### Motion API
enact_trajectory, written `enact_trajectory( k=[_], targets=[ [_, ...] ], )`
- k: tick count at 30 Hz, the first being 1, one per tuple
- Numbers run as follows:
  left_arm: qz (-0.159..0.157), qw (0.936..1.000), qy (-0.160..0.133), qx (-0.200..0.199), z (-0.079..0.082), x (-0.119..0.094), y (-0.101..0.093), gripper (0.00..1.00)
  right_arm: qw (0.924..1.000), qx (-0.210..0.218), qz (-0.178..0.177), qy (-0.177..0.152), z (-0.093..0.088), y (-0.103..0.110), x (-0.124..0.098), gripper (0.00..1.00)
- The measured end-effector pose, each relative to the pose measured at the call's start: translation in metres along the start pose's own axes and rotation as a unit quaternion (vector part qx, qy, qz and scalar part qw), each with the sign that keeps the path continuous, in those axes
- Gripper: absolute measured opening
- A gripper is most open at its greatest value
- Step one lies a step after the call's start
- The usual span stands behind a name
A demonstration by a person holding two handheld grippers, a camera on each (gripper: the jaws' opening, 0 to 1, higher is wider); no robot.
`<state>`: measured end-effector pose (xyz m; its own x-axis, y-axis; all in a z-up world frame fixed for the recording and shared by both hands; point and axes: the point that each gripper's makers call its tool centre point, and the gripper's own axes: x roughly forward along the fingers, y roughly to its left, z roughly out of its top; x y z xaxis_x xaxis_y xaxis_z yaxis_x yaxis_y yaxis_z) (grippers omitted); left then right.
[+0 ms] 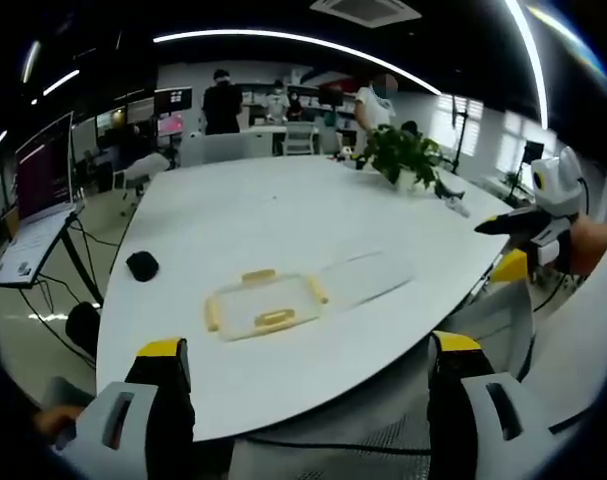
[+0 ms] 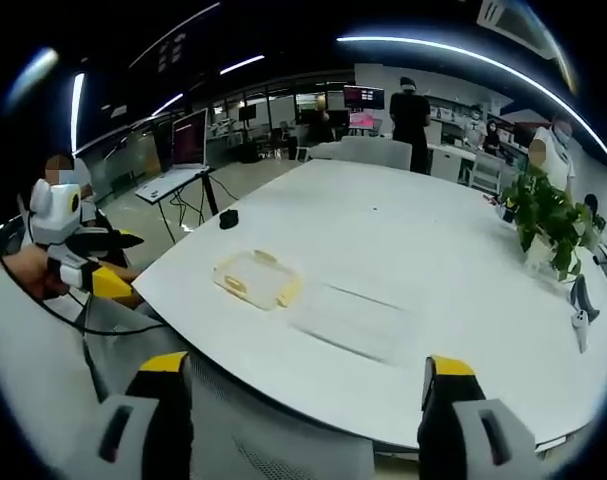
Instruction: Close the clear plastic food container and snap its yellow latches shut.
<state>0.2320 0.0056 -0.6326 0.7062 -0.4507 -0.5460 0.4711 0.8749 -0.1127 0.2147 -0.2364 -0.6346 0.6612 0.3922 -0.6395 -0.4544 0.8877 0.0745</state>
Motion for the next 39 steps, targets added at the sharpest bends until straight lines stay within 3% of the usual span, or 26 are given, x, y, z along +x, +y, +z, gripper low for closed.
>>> enact_trajectory(
  k=[26,39],
  targets=[
    [-0.021,0.9996,0.010,0.013,-0.003,0.002,0.000,0.91,0.9991,-0.032,0.027,-0.001,0.008,0.013,0.010,0.91],
    [-0.025,0.9985,0.015,0.047,-0.001,0.005,0.009,0.87,0.9957,-0.078,0.050,0.000,0.016,0.025,0.021,0.84]
  ],
)
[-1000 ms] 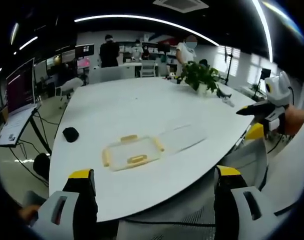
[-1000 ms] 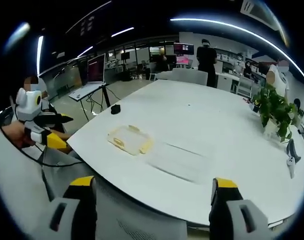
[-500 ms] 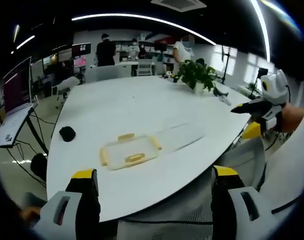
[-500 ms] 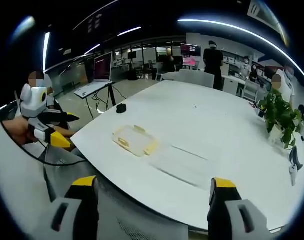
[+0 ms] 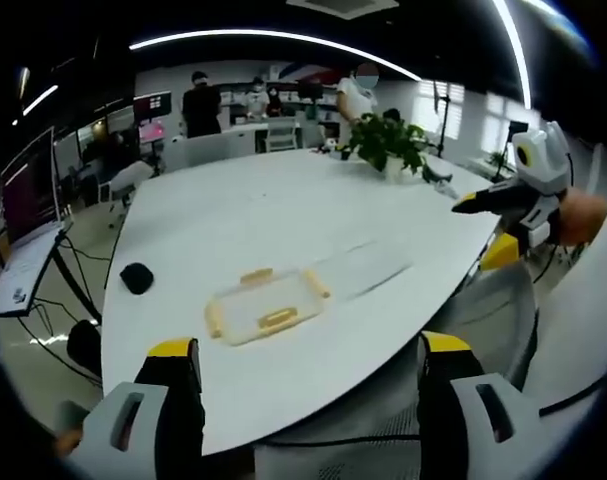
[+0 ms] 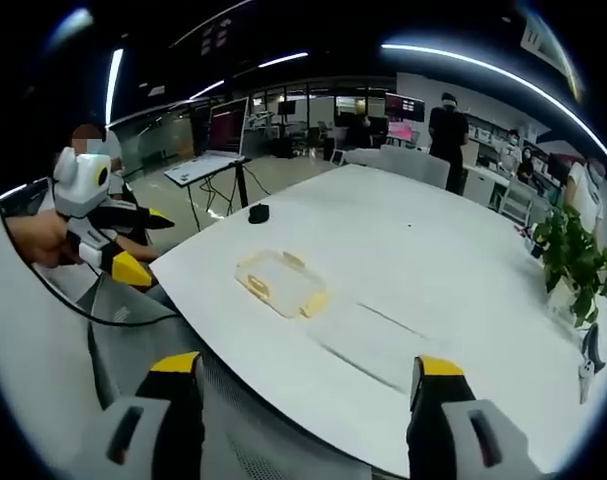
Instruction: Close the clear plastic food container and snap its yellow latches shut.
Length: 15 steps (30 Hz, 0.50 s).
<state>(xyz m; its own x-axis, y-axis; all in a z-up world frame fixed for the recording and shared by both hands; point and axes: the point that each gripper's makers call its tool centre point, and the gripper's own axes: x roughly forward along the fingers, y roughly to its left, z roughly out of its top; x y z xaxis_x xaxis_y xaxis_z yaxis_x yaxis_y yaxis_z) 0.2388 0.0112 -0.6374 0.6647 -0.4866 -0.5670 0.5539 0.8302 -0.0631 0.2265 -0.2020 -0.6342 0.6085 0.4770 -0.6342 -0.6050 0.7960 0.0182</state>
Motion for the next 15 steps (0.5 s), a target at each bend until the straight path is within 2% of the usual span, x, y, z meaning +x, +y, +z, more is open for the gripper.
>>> enact_trajectory(
  k=[11,15],
  targets=[
    [-0.021,0.9993,0.010,0.028,-0.001,0.006,0.011,0.82,0.9990,-0.041,0.017,0.005,0.010,0.004,0.015,0.82],
    [-0.024,0.9987,0.011,0.042,0.000,0.010,0.016,0.82,0.9981,-0.059,0.013,0.004,0.015,0.001,0.020,0.82]
  ],
)
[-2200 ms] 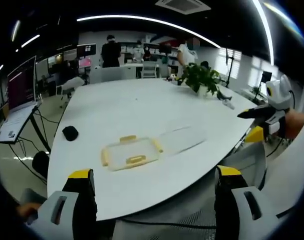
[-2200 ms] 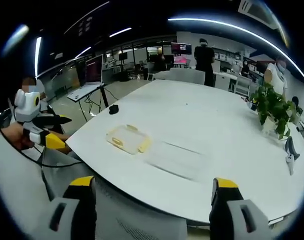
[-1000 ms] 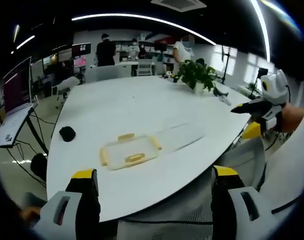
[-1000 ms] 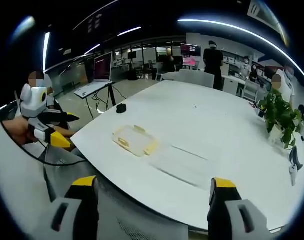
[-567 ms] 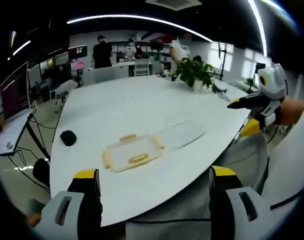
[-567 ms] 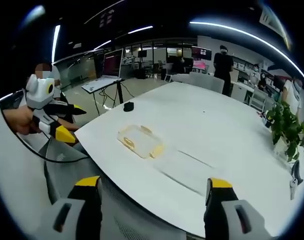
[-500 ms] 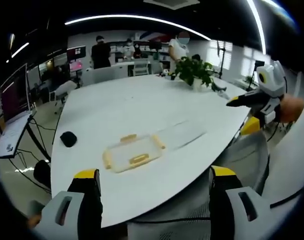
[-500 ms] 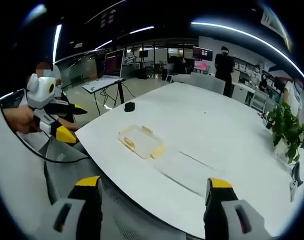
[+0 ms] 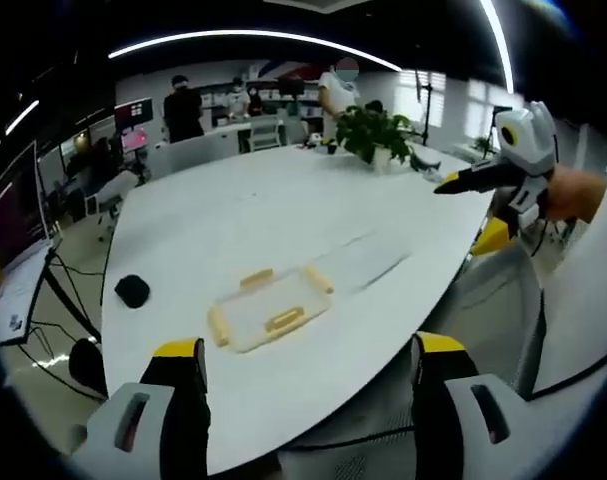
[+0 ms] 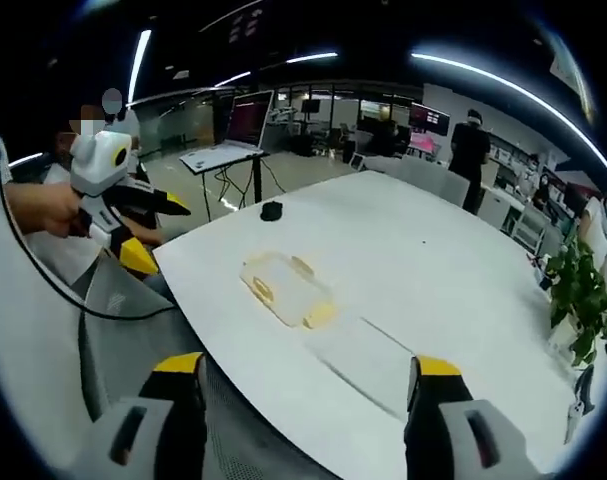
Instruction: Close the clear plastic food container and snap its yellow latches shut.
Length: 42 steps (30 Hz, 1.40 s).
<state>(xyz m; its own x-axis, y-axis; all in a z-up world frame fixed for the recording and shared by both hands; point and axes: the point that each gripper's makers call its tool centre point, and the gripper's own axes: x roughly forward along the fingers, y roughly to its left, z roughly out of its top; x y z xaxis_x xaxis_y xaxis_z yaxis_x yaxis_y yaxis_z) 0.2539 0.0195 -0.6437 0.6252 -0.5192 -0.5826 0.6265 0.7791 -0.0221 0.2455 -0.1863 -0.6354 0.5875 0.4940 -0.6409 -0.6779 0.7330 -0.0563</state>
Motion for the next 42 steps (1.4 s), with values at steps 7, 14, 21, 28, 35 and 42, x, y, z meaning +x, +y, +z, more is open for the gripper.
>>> enact_trajectory(
  k=[7,14,21,28,35,42],
  targets=[
    [-0.008,0.9999,-0.005,0.014,0.010,0.003,0.010,0.83,0.9999,-0.012,0.010,-0.008,0.010,0.000,0.010,0.80],
    [-0.018,0.9990,0.000,0.040,0.014,0.009,0.022,0.82,0.9996,-0.017,0.021,-0.009,0.015,0.003,0.020,0.79],
    [-0.032,0.9979,0.000,0.056,0.016,0.012,0.032,0.82,0.9987,-0.040,0.030,-0.006,0.018,0.004,0.031,0.76],
    [-0.065,0.9943,-0.004,0.085,0.020,0.014,0.034,0.83,0.9977,-0.055,0.040,-0.003,0.024,0.001,0.041,0.72],
    [-0.086,0.9899,0.006,0.112,0.016,0.020,0.039,0.80,0.9951,-0.083,0.053,0.009,0.025,0.005,0.054,0.71],
    [-0.102,0.9864,0.011,0.129,0.013,0.028,0.052,0.76,0.9934,-0.093,0.066,0.009,0.033,0.009,0.072,0.70]
  ],
)
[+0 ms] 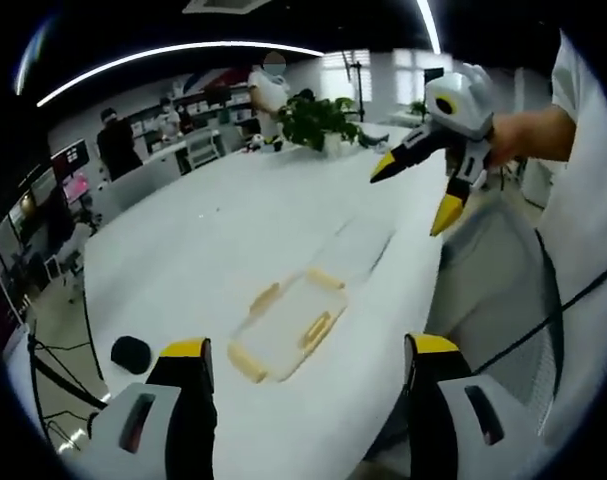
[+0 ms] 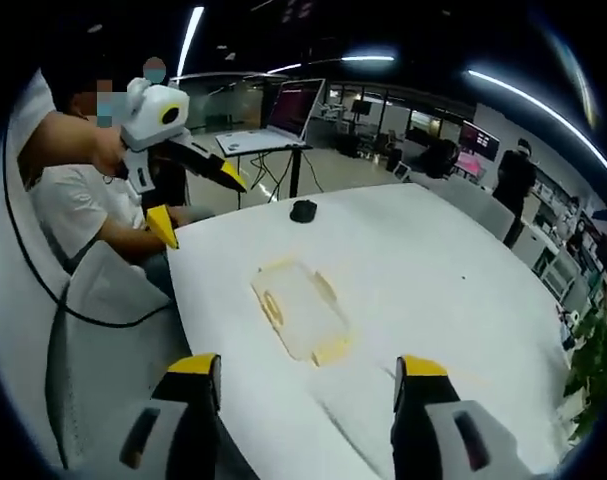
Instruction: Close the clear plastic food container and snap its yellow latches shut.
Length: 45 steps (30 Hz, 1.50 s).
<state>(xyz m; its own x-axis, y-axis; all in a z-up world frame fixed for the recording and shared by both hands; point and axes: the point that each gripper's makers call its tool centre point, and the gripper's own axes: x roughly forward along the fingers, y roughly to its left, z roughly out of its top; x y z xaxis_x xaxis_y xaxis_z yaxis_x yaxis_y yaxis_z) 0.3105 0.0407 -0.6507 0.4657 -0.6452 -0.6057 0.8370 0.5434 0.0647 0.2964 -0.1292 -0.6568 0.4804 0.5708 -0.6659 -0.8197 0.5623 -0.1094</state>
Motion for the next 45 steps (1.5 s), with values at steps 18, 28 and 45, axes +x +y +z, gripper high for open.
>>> enact_trajectory(
  k=[18,28,45],
  targets=[
    [-0.052,0.9973,-0.001,0.052,-0.010,0.011,0.020,0.75,0.9980,-0.057,0.022,0.018,0.001,0.000,0.031,0.68],
    [-0.071,0.9941,0.023,0.080,-0.023,0.022,0.032,0.72,0.9928,-0.112,0.038,0.020,0.001,-0.002,0.045,0.61],
    [-0.093,0.9866,0.056,0.122,-0.042,0.045,0.045,0.67,0.9878,-0.131,0.060,0.060,-0.019,-0.020,0.072,0.57]
  ],
)
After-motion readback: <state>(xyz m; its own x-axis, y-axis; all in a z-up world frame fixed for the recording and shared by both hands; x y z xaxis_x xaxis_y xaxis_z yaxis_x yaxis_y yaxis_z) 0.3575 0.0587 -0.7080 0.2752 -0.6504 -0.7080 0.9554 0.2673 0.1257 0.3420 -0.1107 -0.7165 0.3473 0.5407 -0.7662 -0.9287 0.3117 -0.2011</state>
